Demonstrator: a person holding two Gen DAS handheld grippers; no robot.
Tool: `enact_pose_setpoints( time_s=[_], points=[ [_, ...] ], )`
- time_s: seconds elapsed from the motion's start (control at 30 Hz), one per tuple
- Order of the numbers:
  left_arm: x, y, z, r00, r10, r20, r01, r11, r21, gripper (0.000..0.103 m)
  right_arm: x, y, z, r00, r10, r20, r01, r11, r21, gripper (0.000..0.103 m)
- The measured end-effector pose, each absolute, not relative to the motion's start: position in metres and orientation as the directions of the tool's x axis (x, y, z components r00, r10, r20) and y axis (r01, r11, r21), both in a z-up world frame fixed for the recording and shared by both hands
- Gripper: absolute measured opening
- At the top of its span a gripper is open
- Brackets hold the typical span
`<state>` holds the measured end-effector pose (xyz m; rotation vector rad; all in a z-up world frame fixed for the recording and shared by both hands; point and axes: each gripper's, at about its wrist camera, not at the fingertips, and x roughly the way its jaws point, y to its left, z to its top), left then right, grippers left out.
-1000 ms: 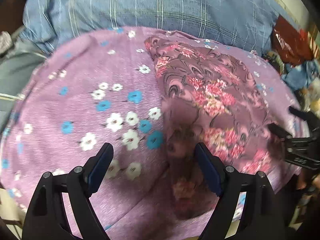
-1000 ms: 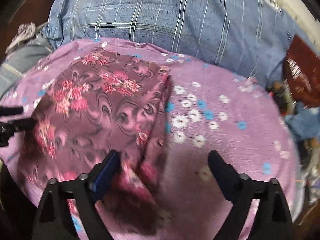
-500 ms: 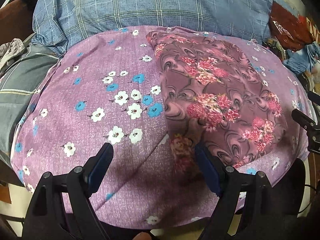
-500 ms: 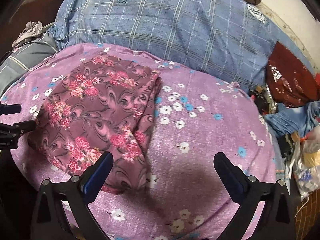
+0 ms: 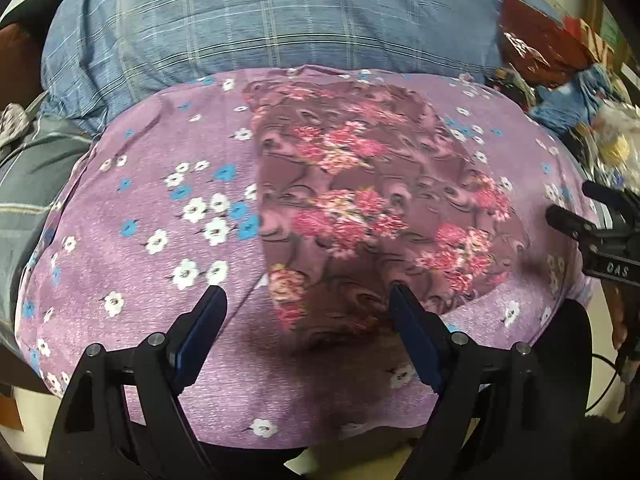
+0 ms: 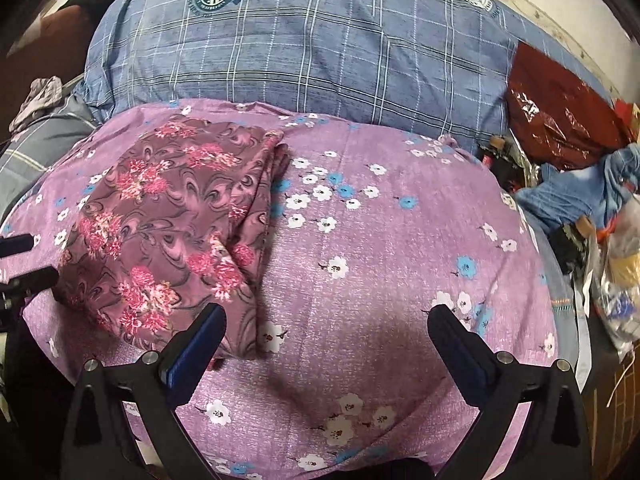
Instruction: Fold small clothes
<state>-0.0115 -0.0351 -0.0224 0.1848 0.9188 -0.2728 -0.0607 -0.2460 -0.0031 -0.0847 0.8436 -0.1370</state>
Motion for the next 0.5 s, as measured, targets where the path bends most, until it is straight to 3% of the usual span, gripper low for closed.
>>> enact_pose_setpoints(
  time_s=[0.5],
  points=[
    [-0.012,-0.05,-0.016,0.616,-0.137,-0.776,0.32,0.943,0.087,0.084,-0.048,-0.259,-0.01,0.629,-0.155,-0.762,0.08,0.988,-0.136,0.102]
  ],
)
